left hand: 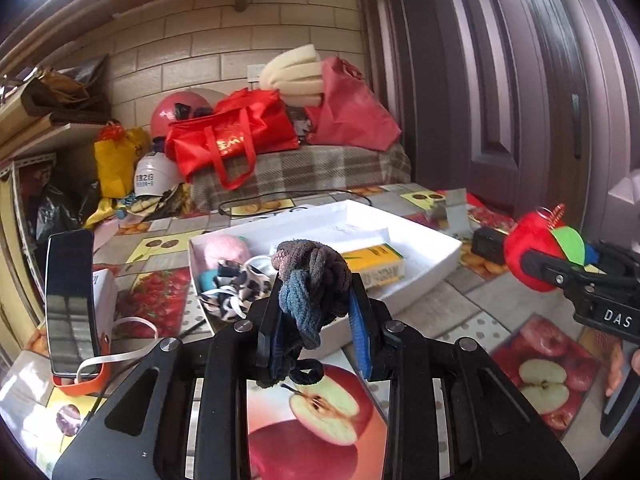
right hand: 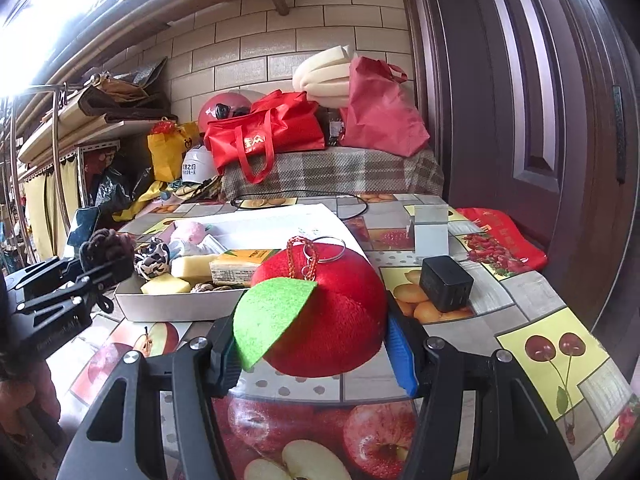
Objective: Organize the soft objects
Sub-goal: 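Carry the rope toy into the box and open the left gripper while the right releases the apple plush there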
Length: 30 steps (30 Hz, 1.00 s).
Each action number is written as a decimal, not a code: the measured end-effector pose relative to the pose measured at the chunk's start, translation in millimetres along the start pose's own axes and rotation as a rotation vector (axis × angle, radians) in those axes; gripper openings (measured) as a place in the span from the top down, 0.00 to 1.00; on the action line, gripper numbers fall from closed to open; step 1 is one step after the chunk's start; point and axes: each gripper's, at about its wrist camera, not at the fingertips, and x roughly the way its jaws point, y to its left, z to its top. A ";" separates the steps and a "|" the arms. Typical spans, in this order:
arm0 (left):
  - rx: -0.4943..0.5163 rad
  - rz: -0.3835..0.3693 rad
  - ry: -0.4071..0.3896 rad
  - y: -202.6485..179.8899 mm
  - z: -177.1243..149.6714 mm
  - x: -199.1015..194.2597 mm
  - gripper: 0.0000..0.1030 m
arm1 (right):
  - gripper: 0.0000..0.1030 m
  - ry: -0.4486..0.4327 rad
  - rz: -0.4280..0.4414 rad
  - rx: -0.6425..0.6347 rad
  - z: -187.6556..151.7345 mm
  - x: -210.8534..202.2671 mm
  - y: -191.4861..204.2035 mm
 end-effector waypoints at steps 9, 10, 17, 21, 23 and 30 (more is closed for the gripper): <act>-0.024 0.048 0.005 14.8 2.1 16.7 0.73 | 0.41 -0.013 -0.037 -0.004 6.0 17.2 -1.2; -0.018 0.052 0.002 13.8 2.5 17.9 0.73 | 0.41 -0.012 -0.036 -0.008 6.9 19.1 -0.1; -0.038 0.090 0.001 24.0 8.0 33.9 0.73 | 0.41 -0.010 -0.025 -0.028 11.7 32.6 11.1; -0.056 0.119 0.000 32.3 10.3 42.8 0.73 | 0.41 -0.021 -0.032 -0.051 16.0 42.2 17.4; -0.065 0.131 0.000 36.6 11.8 46.6 0.73 | 0.41 -0.024 -0.039 -0.044 18.9 47.8 16.8; -0.084 0.157 0.006 49.7 15.3 59.1 0.73 | 0.41 -0.021 -0.073 -0.013 28.9 72.1 12.0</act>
